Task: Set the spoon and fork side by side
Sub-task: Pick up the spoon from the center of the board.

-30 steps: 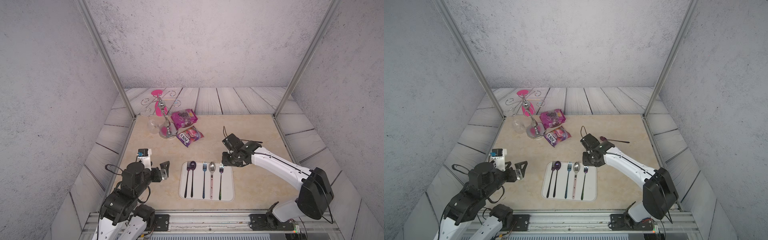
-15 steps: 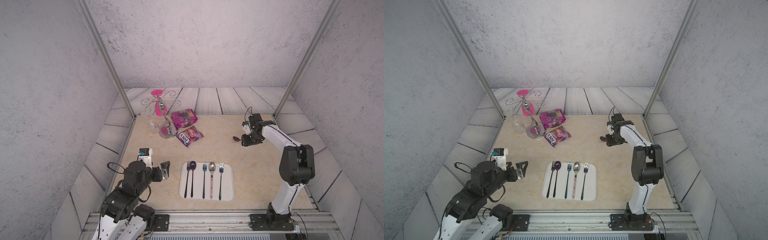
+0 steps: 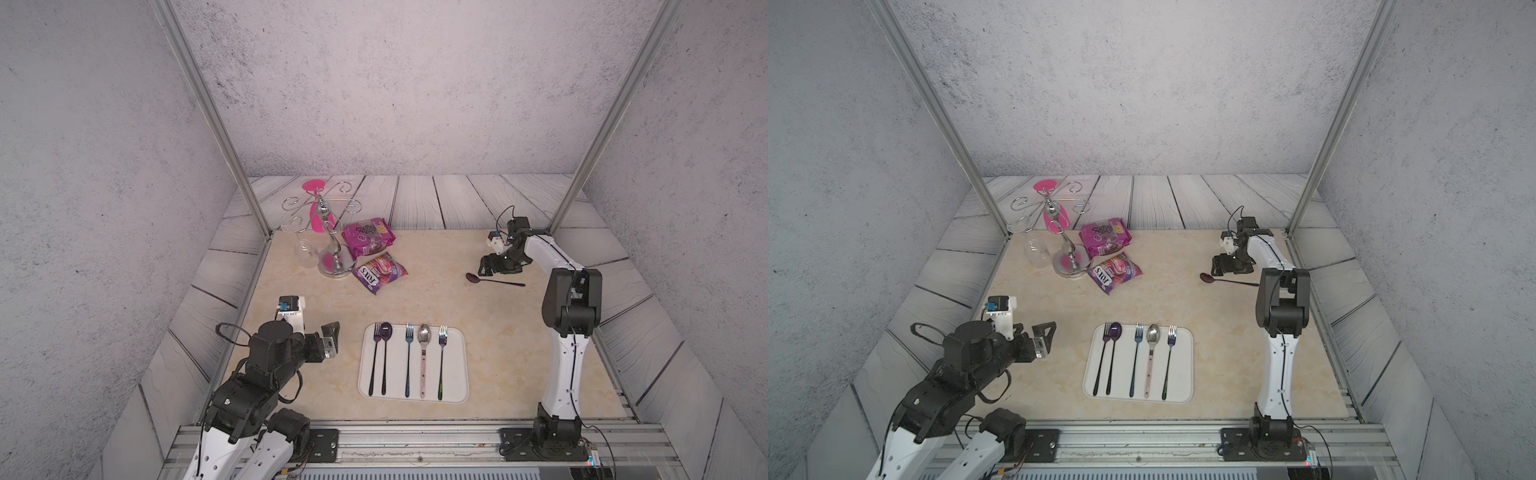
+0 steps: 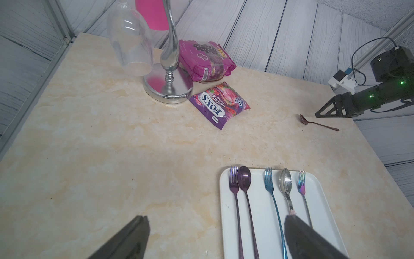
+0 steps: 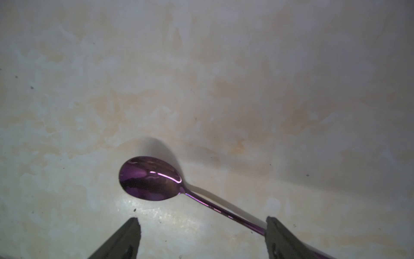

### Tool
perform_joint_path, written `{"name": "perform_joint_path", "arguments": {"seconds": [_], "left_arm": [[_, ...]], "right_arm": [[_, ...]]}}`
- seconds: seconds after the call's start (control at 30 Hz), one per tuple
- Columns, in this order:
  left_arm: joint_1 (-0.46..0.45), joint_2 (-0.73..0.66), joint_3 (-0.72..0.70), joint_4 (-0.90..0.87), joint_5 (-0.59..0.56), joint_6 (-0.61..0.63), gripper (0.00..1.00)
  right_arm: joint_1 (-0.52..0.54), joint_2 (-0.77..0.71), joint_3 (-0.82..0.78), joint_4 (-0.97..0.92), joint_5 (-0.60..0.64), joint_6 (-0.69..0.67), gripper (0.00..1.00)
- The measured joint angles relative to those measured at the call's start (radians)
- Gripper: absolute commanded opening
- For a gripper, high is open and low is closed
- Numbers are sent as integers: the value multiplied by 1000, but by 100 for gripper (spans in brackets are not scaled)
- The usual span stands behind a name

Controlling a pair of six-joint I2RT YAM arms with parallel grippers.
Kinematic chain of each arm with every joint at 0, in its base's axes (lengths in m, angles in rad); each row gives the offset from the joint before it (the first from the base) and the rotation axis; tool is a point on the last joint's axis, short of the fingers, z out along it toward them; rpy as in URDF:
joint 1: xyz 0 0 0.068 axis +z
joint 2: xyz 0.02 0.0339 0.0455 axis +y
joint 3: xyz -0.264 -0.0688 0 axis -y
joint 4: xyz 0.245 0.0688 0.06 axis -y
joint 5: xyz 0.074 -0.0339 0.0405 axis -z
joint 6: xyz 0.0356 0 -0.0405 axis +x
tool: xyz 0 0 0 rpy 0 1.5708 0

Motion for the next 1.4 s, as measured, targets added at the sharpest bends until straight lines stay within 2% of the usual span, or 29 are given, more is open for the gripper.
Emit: {"name": "perform_joint_path", "arguments": {"seconds": [0.27, 0.43, 0.73, 0.87, 1.13, 1.27, 1.4], "left_arm": [[0, 6, 0, 0, -3, 0, 100], [0, 5, 0, 0, -3, 0, 100], [0, -7, 0, 0, 0, 0, 100], [0, -11, 0, 0, 1, 0, 100], [0, 2, 0, 2, 5, 0, 100], [0, 4, 0, 2, 4, 0, 100], [0, 6, 0, 2, 5, 0, 100]], "right_arm": [[-37, 30, -21, -16, -102, 58, 88], [-38, -37, -141, 3, -166, 70, 87], [-27, -182, -363, 35, -211, 121, 84], [-16, -277, -460, 41, -209, 146, 83], [39, -335, -482, 28, -124, 156, 81], [55, -344, -446, -4, -39, 134, 81], [53, -286, -335, -48, 12, 79, 73]]}}
